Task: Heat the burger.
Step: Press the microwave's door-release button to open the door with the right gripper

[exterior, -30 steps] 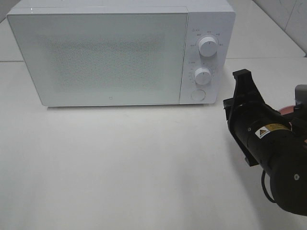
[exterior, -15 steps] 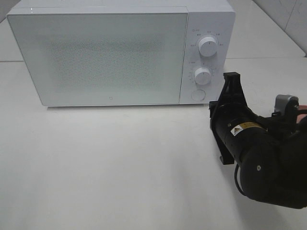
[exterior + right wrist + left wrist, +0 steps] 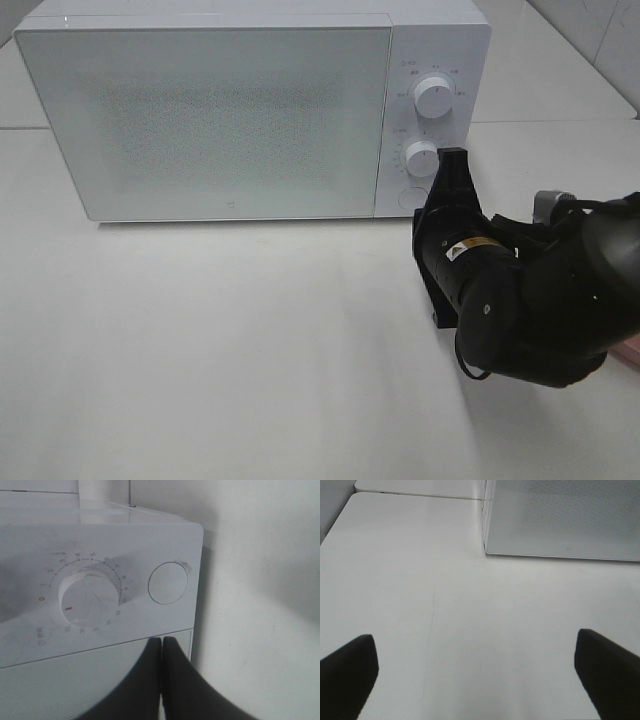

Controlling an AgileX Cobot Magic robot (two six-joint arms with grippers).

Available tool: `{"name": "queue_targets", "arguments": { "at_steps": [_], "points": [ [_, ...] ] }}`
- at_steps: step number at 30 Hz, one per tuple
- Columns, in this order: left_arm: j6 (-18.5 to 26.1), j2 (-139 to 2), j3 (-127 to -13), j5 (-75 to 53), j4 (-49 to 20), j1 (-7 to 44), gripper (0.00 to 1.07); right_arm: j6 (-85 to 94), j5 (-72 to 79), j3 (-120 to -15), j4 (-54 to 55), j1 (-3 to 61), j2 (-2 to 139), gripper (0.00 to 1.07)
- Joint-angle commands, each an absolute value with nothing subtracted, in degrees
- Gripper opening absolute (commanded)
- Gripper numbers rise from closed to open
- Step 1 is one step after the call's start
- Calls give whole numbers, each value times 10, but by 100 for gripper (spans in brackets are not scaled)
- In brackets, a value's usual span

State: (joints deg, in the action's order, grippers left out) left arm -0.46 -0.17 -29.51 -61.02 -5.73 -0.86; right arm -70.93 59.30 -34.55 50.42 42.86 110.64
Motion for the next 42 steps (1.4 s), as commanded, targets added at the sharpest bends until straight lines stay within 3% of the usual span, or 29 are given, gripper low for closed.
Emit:
{"name": "queue_targets", "arguments": {
  "at_steps": [1, 19, 42],
  "points": [
    [-9, 1, -295, -611, -61, -9, 100, -724, 573, -366, 474, 407, 1126, 0],
    [-9, 1, -295, -611, -61, -9, 100, -824, 566, -396, 309, 327, 1170, 0],
    [-9, 1, -295, -611, -60, -9, 100, -822, 574, -434, 305, 307, 1215, 0]
  ]
}}
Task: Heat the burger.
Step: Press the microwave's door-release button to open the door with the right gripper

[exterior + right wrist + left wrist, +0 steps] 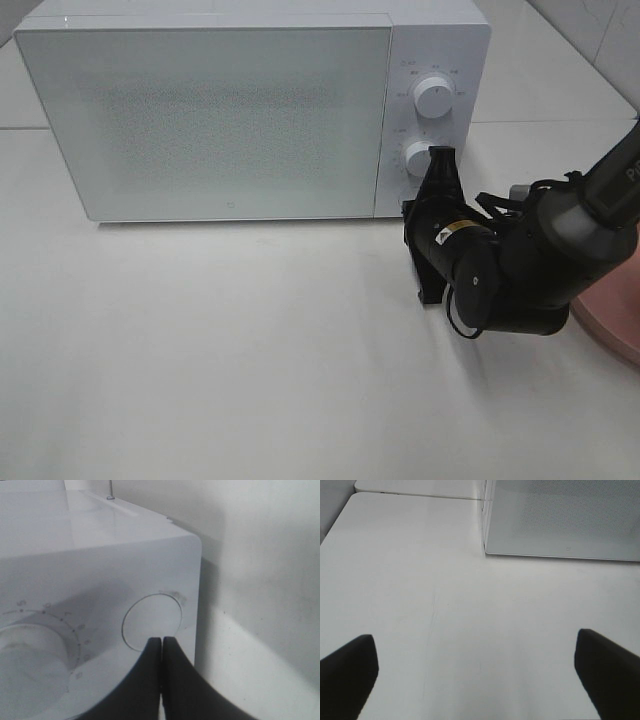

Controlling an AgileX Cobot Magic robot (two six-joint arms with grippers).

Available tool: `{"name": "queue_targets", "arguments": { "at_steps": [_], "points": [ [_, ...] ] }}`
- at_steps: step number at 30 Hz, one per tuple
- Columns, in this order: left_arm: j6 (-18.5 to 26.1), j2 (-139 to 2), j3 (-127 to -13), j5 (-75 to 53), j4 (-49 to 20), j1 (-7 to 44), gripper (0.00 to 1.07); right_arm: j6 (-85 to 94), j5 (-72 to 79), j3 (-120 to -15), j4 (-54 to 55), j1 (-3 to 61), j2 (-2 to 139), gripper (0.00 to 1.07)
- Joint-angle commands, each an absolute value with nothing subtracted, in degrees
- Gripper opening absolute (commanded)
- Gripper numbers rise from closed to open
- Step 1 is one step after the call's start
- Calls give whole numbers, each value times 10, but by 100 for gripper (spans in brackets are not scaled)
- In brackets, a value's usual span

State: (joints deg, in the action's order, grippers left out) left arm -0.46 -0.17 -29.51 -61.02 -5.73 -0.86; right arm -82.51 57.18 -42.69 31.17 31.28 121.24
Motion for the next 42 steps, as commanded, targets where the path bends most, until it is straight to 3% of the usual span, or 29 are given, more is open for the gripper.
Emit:
{"name": "queue_targets", "arguments": {
  "at_steps": [1, 42],
  "points": [
    [-9, 1, -295, -611, -60, -9, 100, -822, 574, -434, 305, 307, 1215, 0],
    [-9, 1, -295, -611, -60, -9, 100, -813, 559, -458, 305, 303, 1228, 0]
  ]
}}
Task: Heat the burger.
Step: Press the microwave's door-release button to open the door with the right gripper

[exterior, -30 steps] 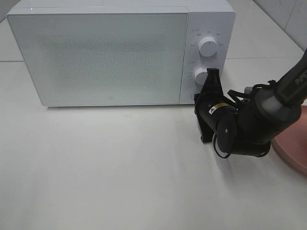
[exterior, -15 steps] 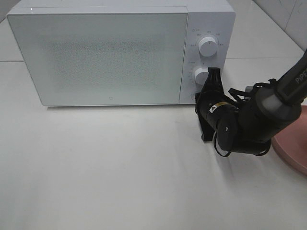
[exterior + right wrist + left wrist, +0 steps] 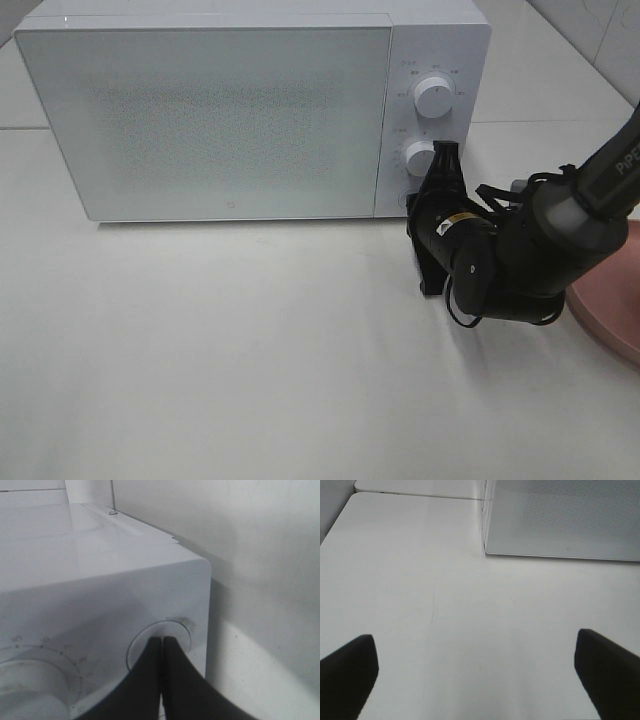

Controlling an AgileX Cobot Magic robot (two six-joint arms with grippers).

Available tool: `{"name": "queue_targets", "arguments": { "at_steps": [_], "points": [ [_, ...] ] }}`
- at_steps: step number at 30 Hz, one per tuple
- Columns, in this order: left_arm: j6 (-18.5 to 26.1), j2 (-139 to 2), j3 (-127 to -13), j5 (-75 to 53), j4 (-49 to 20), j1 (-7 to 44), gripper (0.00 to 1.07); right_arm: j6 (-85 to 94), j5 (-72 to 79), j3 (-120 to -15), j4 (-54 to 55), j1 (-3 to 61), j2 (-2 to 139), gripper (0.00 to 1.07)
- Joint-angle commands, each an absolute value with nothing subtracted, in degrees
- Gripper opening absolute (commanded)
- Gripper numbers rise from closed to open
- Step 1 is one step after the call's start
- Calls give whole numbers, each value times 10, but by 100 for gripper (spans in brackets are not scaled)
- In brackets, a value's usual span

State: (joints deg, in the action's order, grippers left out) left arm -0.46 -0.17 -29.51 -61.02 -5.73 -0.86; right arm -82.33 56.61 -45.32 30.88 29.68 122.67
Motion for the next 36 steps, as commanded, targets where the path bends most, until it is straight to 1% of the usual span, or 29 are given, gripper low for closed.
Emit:
{"name": "queue_targets", "arguments": {
  "at_steps": [1, 20, 36],
  "points": [
    [-9, 1, -295, -611, -60, -9, 100, -813, 559, -458, 305, 303, 1228, 0],
    [-9, 1, -295, -611, -60, -9, 100, -792, 566, -471, 335, 309, 1235, 0],
    [-9, 1, -295, -611, -60, -9, 100, -791, 574, -492, 338, 309, 1254, 0]
  ]
}}
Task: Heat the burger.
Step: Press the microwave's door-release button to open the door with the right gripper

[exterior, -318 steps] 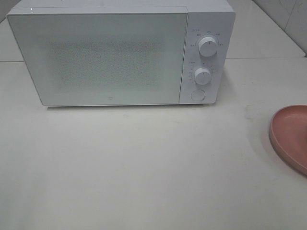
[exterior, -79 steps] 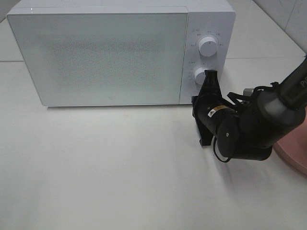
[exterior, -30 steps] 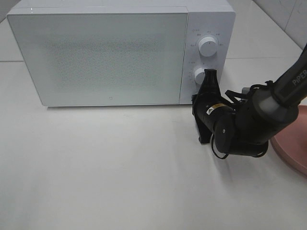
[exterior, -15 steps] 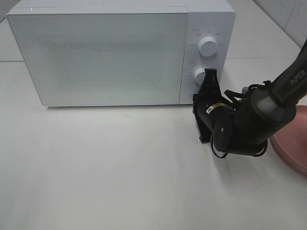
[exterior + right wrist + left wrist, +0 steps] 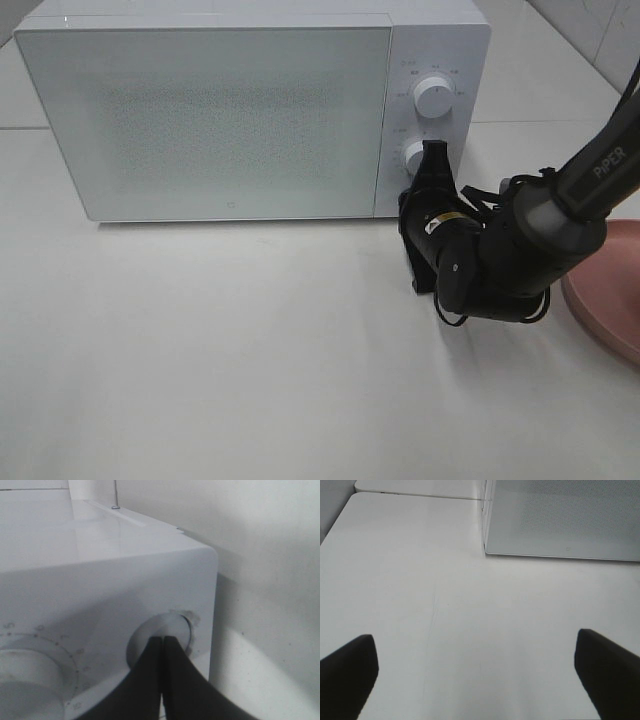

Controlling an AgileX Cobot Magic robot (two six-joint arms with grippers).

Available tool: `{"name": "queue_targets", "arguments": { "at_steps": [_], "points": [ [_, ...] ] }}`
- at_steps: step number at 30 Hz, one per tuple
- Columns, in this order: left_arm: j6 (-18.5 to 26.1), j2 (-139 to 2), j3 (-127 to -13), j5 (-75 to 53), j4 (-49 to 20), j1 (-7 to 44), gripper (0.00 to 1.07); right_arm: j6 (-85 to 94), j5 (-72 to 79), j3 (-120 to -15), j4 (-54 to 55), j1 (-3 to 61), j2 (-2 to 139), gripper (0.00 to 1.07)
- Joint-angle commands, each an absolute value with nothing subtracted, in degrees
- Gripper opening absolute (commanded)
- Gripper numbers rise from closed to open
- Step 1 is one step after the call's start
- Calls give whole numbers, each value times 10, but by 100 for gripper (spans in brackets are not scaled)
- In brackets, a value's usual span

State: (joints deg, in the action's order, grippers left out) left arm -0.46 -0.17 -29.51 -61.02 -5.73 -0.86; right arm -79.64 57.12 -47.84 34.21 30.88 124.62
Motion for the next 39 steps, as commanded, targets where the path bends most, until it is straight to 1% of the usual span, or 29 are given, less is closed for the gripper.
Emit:
{"name": "queue_targets", "arguments": {
  "at_steps": [1, 14, 18, 30, 39],
  "points": [
    [-9, 1, -295, -611, -60, -9, 100, -791, 574, -492, 338, 309, 1254, 0],
    [-9, 1, -295, -611, -60, -9, 100, -791, 564, -494, 337, 309, 1254, 0],
    [-9, 1, -295, -611, -60, -9, 100, -791, 553, -514, 322, 309, 1254, 0],
    [-9, 1, -295, -611, -60, -9, 100, -787, 561, -525, 337, 309, 1262, 0],
    [-9, 1, -295, -611, -60, -9, 100, -765, 577, -574, 359, 309, 1266, 0]
  ]
}}
